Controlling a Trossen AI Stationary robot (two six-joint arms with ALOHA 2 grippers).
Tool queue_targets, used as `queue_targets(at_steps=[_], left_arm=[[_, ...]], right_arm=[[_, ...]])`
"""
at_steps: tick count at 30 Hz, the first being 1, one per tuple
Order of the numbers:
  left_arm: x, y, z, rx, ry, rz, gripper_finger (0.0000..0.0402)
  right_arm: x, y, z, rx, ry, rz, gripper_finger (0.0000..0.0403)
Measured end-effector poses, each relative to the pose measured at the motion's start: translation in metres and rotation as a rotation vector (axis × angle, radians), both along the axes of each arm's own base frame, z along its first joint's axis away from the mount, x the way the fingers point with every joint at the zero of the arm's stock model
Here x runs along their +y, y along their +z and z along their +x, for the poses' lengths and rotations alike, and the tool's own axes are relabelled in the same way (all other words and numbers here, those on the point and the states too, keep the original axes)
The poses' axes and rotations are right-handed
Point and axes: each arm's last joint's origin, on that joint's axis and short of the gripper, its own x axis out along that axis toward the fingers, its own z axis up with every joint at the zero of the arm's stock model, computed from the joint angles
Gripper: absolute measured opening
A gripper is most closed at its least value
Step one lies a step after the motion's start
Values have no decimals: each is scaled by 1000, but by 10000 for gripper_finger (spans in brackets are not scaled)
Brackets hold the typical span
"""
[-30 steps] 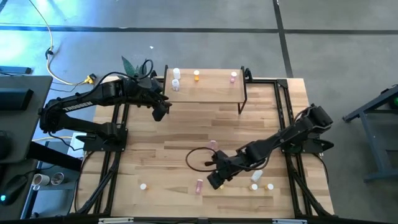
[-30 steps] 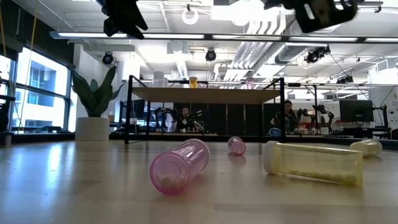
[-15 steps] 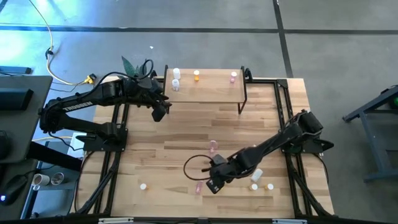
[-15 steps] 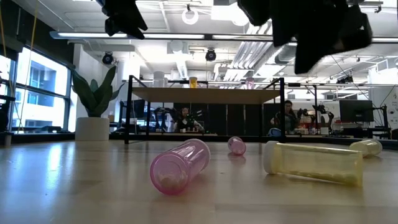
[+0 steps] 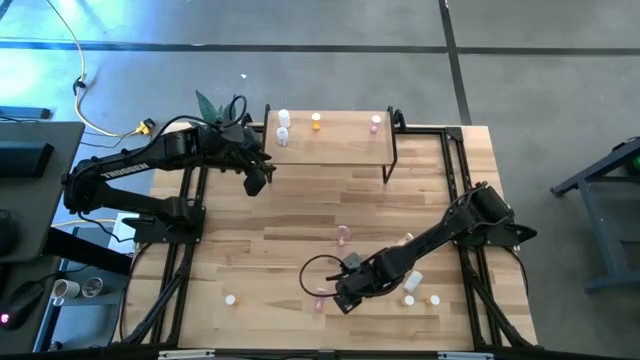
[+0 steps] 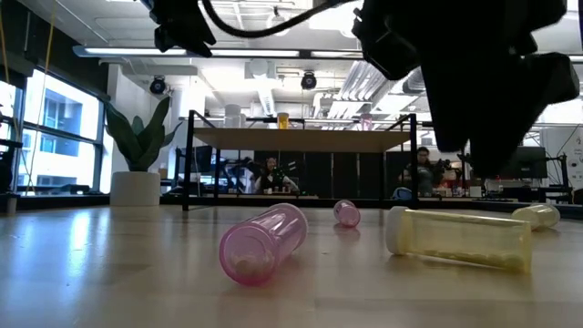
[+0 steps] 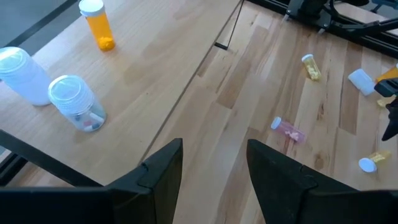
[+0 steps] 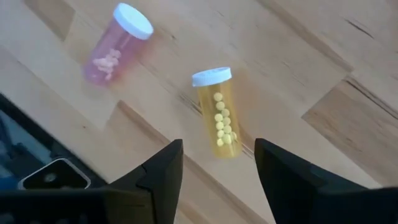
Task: Pick and place medicine bottles onto shelf by color
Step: Put the bottom left yellow pill bottle on the shelf
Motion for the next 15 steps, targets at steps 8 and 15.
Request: queue_targets(at_steps=[8, 15], left_arm=[[0, 0, 0, -2, 3, -3, 168], [0, 0, 0, -3, 5, -5, 168]], right_arm=[[6, -19, 1, 43, 13, -24, 190], [8, -32, 4, 58, 39, -35, 190]])
